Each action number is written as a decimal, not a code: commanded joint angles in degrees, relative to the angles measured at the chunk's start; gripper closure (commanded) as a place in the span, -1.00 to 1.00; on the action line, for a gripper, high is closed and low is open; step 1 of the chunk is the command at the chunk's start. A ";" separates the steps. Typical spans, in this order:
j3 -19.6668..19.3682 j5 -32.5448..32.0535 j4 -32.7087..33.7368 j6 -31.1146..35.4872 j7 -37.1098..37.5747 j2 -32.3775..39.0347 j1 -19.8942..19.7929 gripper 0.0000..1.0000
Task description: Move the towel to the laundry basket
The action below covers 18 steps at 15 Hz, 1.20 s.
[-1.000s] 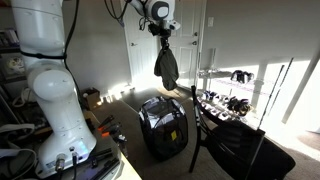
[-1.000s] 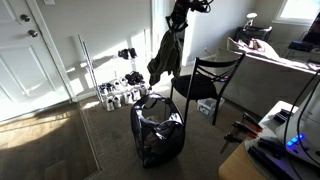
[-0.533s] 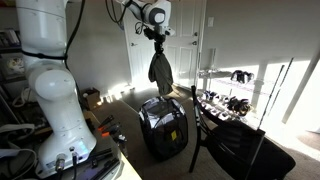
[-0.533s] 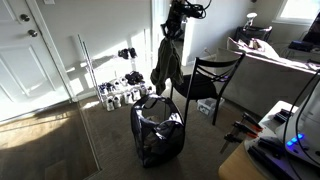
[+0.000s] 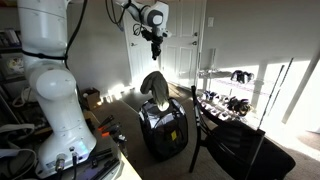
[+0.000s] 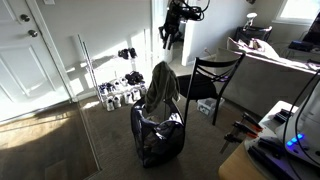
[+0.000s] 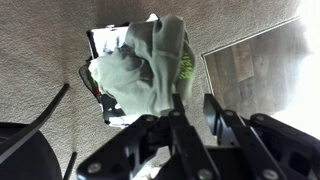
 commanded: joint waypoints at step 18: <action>-2.13 0.04 -0.12 -0.73 -0.01 1.28 -0.79 -0.81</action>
